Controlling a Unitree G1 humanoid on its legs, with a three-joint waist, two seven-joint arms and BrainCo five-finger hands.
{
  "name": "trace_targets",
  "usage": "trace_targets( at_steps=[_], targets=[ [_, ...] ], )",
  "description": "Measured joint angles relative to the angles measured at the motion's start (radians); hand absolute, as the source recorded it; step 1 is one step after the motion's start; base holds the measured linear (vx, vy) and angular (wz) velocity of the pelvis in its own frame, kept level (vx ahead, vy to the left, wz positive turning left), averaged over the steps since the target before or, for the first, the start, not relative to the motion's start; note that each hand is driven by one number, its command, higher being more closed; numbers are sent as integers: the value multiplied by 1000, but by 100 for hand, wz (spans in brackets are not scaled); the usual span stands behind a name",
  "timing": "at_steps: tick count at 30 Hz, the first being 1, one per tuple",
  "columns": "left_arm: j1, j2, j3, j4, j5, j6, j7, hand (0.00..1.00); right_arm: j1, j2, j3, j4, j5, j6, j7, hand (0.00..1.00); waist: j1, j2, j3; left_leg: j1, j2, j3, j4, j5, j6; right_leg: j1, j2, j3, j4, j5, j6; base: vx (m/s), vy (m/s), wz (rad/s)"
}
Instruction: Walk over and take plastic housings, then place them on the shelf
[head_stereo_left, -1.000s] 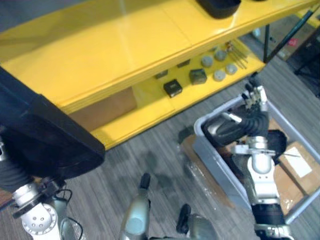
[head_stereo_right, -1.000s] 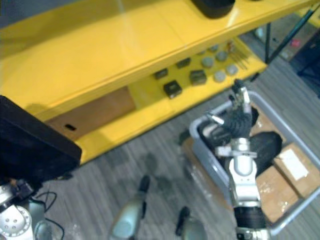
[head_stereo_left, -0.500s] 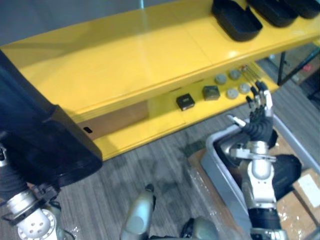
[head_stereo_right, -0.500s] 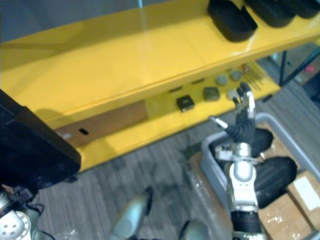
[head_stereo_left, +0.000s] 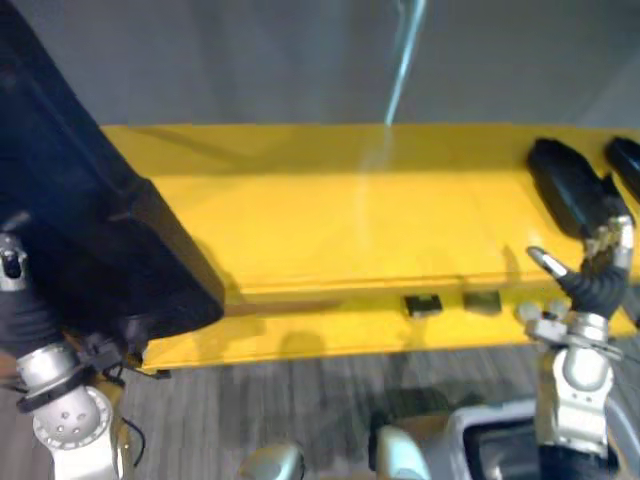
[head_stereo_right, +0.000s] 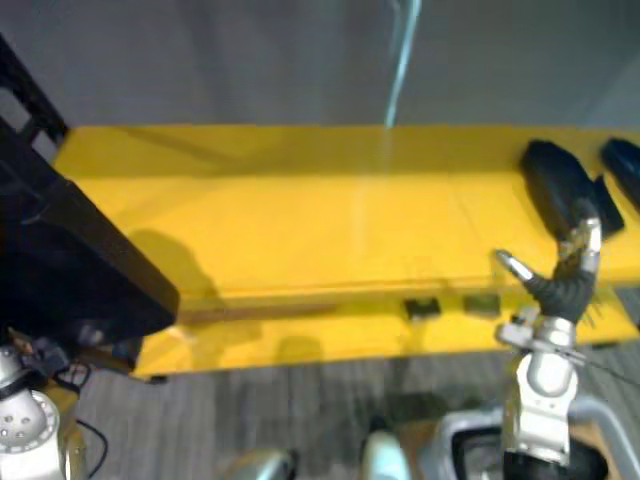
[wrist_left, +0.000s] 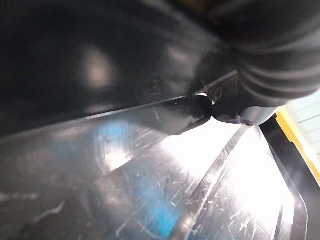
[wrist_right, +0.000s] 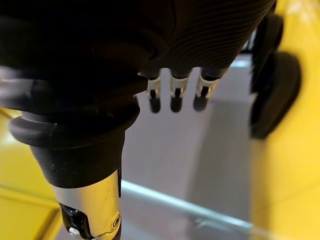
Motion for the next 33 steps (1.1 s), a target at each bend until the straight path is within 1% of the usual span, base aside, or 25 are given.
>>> trace_targets(
  at_steps=[1, 2, 3, 4, 6, 9, 10, 12, 13, 15, 16, 17, 19, 20, 21, 22, 24, 25, 26, 28, 29, 30, 31, 32, 33],
  targets=[
    [-2, 0, -3, 0, 3, 2, -2, 100, -5, -3, 1, 4, -1, 0, 2, 0, -1, 6, 1, 0, 12, 20, -7, 3, -4, 5, 3, -6, -6, 1, -3, 211, -219, 68],
    [-28, 4, -26, 2, 6, 11, -18, 100, -15, -8, -5, 17, -9, 0, -4, 0, -15, 27, 0, 10, 71, 127, -72, 29, -15, 29, 10, -54, -33, 2, -19, 157, -201, 68],
    [-54, 5, -39, 4, 6, 15, -20, 100, -8, -7, -7, 22, -21, -1, -12, 0, -23, 32, 5, 38, 88, 159, -124, 58, -22, 46, 9, -65, -40, 1, -25, 128, -174, 68],
    [-67, 8, -45, 9, 6, 16, -20, 100, -2, -7, -7, 21, -22, -4, -22, 0, -26, 34, 6, 53, 88, 158, -145, 68, -20, 53, 7, -70, -40, 1, -27, 108, -101, 32],
    [-110, 47, -69, 45, 34, 23, -10, 100, 15, -7, -25, 20, -32, -22, -63, 0, -41, 38, 9, 99, 85, 166, -191, 90, -22, 85, 2, -73, -41, -2, -31, 72, -26, 9],
    [-127, 100, -70, 75, 47, 28, 14, 100, 19, -5, -43, -20, -51, -50, -98, 0, -57, 32, 15, 130, 74, 220, -211, 95, -19, 81, -5, -37, -40, -2, -30, 26, 57, -30],
    [-134, 109, -73, 81, 51, 31, 16, 100, 25, -3, -43, -31, -53, -52, -103, 0, -60, 30, 17, 133, 72, 234, -211, 95, -19, 81, -6, -29, -40, -2, -30, 5, 80, -41],
    [-158, 132, -80, 99, 72, 51, 10, 100, 42, -3, -43, -52, -67, -52, -110, 0, -74, 26, 19, 154, 65, 255, -229, 98, -14, 82, -9, -13, -39, -2, -30, -6, 50, -31],
    [-175, 153, -97, 103, 72, 75, 1, 100, 58, -3, -43, -73, -72, -52, -110, 0, -87, 24, 21, 173, 57, 272, -249, 103, -12, 82, -11, 9, -39, -2, -30, -8, 36, -29],
    [-205, 181, -121, 120, 70, 99, -19, 100, 70, -3, -43, -76, -72, -52, -110, 0, -96, 24, 22, 194, 55, 295, -266, 105, -9, 82, -10, 21, -38, -3, -30, -14, 34, -37],
    [-252, 215, -149, 162, 69, 127, -38, 100, 77, -3, -44, -76, -71, -52, -110, 0, -111, 24, 22, 212, 51, 315, -281, 111, -7, 82, -9, 38, -37, -3, -29, -19, 23, -38],
    [-277, 231, -165, 183, 69, 148, -46, 100, 80, -3, -44, -76, -72, -52, -110, 0, -116, 24, 22, 219, 50, 320, -289, 112, -6, 82, -7, 43, -36, -3, -29, -29, 13, -38],
    [-377, 286, -223, 283, 50, 235, -82, 100, 91, -3, -45, -79, -80, -52, -109, 0, -140, 24, 22, 245, 46, 348, -315, 122, -7, 81, -2, 71, -35, -3, -29, -43, 8, -35],
    [-403, 297, -240, 313, 34, 257, -91, 100, 95, -3, -46, -82, -86, -52, -109, 0, -145, 24, 22, 251, 45, 355, -320, 123, -8, 81, -1, 79, -35, -3, -28, -58, 3, -33],
    [-456, 318, -269, 380, 16, 298, -102, 100, 97, -3, -46, -87, -90, -52, -108, 0, -163, 22, 24, 255, 43, 370, -321, 124, -8, 80, 0, 90, -34, -8, -21, -47, -6, -26],
    [-484, 325, -281, 417, 9, 317, -105, 100, 98, -3, -46, -90, -90, -52, -108, 0, -169, 23, 25, 260, 42, 373, -323, 124, -8, 79, 1, 95, -33, -10, -18, -61, -12, -32],
    [-591, 341, -318, 579, -41, 400, -106, 100, 99, -4, -45, -103, -89, -52, -97, 0, -197, 26, 33, 270, 43, 406, -330, 124, -9, 72, 12, 127, -25, -13, -13, -75, -17, -39],
    [-618, 347, -325, 622, -56, 420, -106, 100, 100, -4, -44, -105, -89, -52, -91, 0, -206, 26, 33, 268, 43, 412, -333, 124, -9, 65, 15, 136, -21, -13, -13, -81, -21, -39],
    [-696, 357, -350, 748, -87, 471, -103, 100, 105, -5, -41, -105, -88, -53, -81, 0, -227, 25, 35, 267, 42, 431, -340, 125, -11, 47, 19, 149, -12, -14, -13, -51, -22, -27],
    [-773, 357, -377, 879, -91, 518, -98, 100, 110, -5, -37, -107, -88, -53, -71, 0, -251, 23, 45, 271, 41, 442, -342, 126, -11, 43, 22, 160, -4, -14, -13, -38, -19, -25],
    [-816, 357, -399, 961, -101, 557, -96, 100, 115, -7, -32, -108, -88, -52, -60, 0, -259, 22, 45, 274, 41, 462, -344, 126, -11, 29, 31, 180, 6, -14, -13, -17, -10, -40],
    [-852, 358, -419, 1024, -135, 596, -89, 100, 122, -8, -23, -113, -88, -52, -53, 0, -272, 19, 49, 279, 40, 480, -344, 127, -11, 20, 37, 196, 16, -14, -13, -3, -1, -43],
    [-867, 357, -427, 1049, -138, 615, -81, 100, 123, -8, -16, -114, -88, -52, -46, 0, -278, 18, 50, 282, 40, 485, -345, 127, -11, 15, 39, 202, 20, -14, -13, 20, 2, -34],
    [-893, 357, -437, 1095, -146, 642, -66, 100, 125, -9, -7, -115, -89, -52, -41, 0, -293, 15, 54, 283, 38, 492, -345, 127, -11, 9, 43, 215, 26, -14, -13, 15, 14, -33],
    [-924, 357, -440, 1143, -179, 674, -46, 100, 132, -14, 7, -123, -89, -52, -40, 0, -303, 13, 62, 286, 36, 513, -345, 127, -11, -1, 48, 231, 37, -14, -13, 10, 14, -34]
  ],
)
